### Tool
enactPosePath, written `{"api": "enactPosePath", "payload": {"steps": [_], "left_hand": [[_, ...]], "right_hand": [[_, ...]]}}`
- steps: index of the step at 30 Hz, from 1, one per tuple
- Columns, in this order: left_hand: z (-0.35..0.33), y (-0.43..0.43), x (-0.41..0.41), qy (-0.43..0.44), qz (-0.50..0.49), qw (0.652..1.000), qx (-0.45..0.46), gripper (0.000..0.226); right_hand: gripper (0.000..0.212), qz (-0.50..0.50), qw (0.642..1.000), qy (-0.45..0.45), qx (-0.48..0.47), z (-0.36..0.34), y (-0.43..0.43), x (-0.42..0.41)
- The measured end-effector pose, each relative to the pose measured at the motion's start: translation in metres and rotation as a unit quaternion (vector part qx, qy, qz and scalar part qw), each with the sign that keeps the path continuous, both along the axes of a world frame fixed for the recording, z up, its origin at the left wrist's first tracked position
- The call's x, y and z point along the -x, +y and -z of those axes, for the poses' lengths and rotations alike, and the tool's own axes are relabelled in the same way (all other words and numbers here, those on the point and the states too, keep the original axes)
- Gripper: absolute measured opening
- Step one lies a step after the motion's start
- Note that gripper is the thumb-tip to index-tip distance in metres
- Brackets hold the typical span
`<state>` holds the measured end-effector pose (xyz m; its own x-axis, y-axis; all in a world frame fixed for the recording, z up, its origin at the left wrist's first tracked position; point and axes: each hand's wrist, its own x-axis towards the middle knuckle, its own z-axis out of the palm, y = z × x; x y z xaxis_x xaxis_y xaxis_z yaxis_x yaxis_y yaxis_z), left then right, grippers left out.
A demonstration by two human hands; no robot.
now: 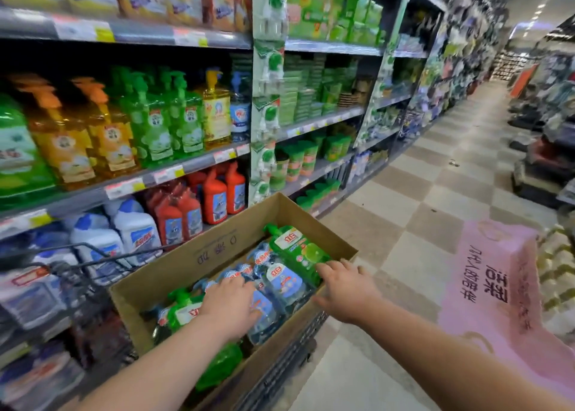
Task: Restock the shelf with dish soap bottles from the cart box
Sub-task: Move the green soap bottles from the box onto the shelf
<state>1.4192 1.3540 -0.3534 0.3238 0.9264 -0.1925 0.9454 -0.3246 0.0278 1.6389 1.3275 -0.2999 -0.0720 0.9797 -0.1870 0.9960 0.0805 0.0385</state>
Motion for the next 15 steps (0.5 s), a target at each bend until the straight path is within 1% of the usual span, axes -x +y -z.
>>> {"api": "enactPosePath", "payload": {"steps": [5,10,15], "left_hand": [[0.007,0.004,-0.015,0.001,-0.072,0.997,0.009,0.056],[0.022,0.013,0.003,0.025,-0.161,0.986,0.036,0.061],[0.041,0.034,0.02,0.037,-0.209,0.976,0.055,0.064]], "right_hand": [[0.069,-0.04,0.999,0.013,0.022,0.008,0.045,-0.029],[0.067,-0.066,0.997,0.026,0.037,0.02,0.081,-0.037],[0.069,-0.068,0.995,0.024,0.063,0.031,0.125,-0.044]]}}
